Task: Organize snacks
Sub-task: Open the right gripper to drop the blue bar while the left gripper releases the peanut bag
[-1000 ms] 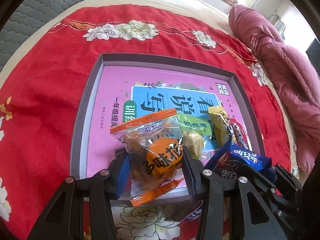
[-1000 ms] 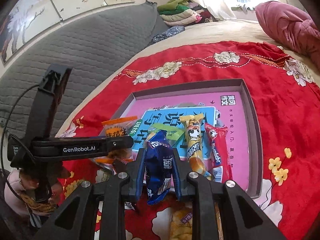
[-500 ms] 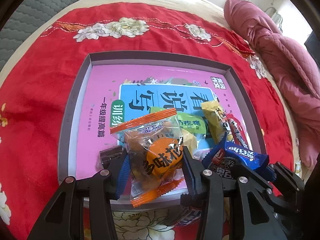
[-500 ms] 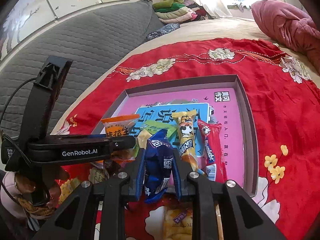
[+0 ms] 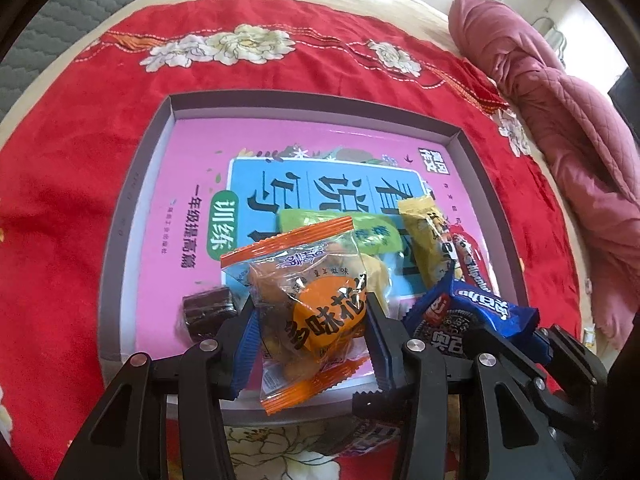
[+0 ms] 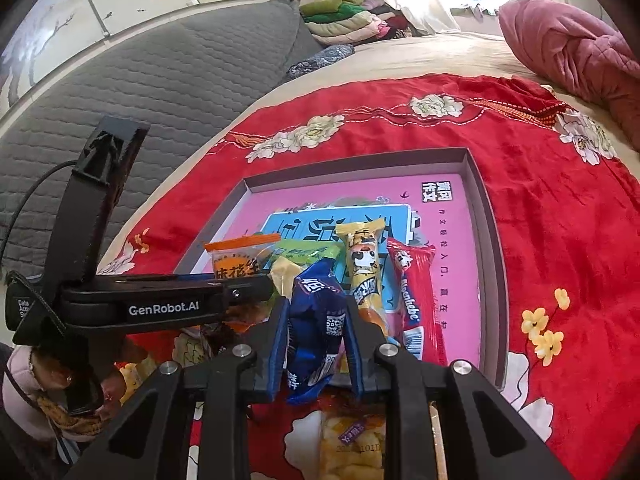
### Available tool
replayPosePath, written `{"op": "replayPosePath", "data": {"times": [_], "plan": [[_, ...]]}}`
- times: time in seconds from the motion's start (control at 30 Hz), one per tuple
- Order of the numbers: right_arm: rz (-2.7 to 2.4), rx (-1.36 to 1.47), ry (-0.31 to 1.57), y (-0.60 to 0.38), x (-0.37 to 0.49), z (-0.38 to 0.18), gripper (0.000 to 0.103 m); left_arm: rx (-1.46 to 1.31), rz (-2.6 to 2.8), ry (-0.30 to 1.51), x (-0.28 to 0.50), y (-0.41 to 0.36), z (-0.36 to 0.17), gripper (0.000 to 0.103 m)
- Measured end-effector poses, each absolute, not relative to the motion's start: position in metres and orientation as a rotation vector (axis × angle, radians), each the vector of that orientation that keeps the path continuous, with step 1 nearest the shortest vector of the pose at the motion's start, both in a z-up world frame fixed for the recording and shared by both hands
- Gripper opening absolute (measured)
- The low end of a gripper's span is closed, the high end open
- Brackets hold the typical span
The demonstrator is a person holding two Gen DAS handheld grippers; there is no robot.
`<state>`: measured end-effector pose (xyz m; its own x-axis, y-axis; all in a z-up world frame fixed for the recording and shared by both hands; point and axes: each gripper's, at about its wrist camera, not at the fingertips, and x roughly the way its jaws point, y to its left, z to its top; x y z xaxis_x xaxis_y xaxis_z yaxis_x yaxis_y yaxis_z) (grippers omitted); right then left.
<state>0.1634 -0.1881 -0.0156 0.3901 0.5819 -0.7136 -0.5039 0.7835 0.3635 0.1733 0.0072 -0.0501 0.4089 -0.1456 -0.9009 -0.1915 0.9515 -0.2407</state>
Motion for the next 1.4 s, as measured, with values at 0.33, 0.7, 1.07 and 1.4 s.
{"op": "replayPosePath", "data": {"times": [0.33,0.7,1.07,1.4], "plan": [[0.675,0.099,0.950,-0.191,0.166,-0.017,0.028,-0.335,0.040,1.156,0.172,0.010,-0.046,0.050],[0.652,0.127,0.949,-0.198,0.169,-0.016,0.032,-0.348,0.046,1.160,0.169,0.014,-0.043,0.051],[0.649,0.136,0.934,-0.200,0.169,-0.012,0.036,-0.359,0.050,1.140,0.167,0.019,-0.034,0.054],[0.651,0.172,0.896,-0.210,0.170,-0.001,0.043,-0.363,0.035,1.099,0.161,0.021,-0.015,0.055]]}}
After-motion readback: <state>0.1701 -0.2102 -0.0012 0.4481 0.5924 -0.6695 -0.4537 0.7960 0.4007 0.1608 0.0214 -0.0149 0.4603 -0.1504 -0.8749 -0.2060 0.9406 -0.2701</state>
